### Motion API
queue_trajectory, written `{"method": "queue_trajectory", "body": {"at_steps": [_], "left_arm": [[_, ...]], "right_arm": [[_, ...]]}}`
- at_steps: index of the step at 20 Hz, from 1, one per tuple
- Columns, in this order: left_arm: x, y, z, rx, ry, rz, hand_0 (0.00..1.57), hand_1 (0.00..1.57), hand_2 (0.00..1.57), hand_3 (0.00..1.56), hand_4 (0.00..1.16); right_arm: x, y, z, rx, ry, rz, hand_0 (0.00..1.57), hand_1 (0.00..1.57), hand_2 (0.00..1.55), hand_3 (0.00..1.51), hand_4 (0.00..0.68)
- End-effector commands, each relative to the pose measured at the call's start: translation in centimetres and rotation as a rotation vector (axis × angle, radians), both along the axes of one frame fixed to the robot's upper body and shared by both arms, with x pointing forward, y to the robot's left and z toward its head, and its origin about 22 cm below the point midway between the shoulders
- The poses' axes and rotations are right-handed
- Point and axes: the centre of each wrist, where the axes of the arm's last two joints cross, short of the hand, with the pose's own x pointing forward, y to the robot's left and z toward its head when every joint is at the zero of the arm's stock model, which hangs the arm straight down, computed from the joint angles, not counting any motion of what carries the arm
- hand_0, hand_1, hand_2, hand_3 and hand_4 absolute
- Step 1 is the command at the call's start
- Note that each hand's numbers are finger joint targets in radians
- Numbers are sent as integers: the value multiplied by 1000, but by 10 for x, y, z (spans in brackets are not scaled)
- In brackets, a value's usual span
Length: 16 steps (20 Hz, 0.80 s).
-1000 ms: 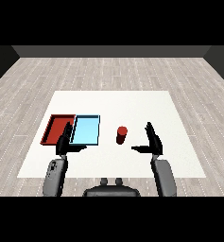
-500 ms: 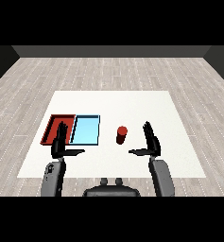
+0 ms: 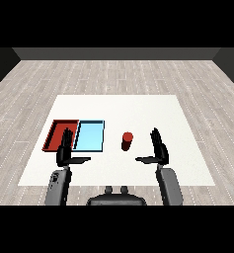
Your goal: Pick the red can and put it in the red box
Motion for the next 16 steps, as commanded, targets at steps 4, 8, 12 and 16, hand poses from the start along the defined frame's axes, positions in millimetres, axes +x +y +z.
{"method": "queue_trajectory", "body": {"at_steps": [4, 8, 12, 16], "left_arm": [[10, -8, 8, 17, 1, -11, 0, 0, 0, 0, 0], [17, -3, -8, -13, 8, -26, 0, 0, 0, 0, 0], [-10, 8, -4, -4, 5, -1, 0, 0, 0, 0, 0], [-16, 1, 14, -11, -8, 3, 0, 0, 0, 0, 0]], "right_arm": [[21, -3, 1, 8, -8, 19, 0, 0, 0, 0, 0], [32, 29, -10, 1, 24, 24, 0, 0, 0, 0, 0], [42, 16, -10, 60, 33, 29, 0, 0, 0, 0, 0], [39, 4, -15, 104, 52, 28, 0, 0, 0, 0, 0]]}}
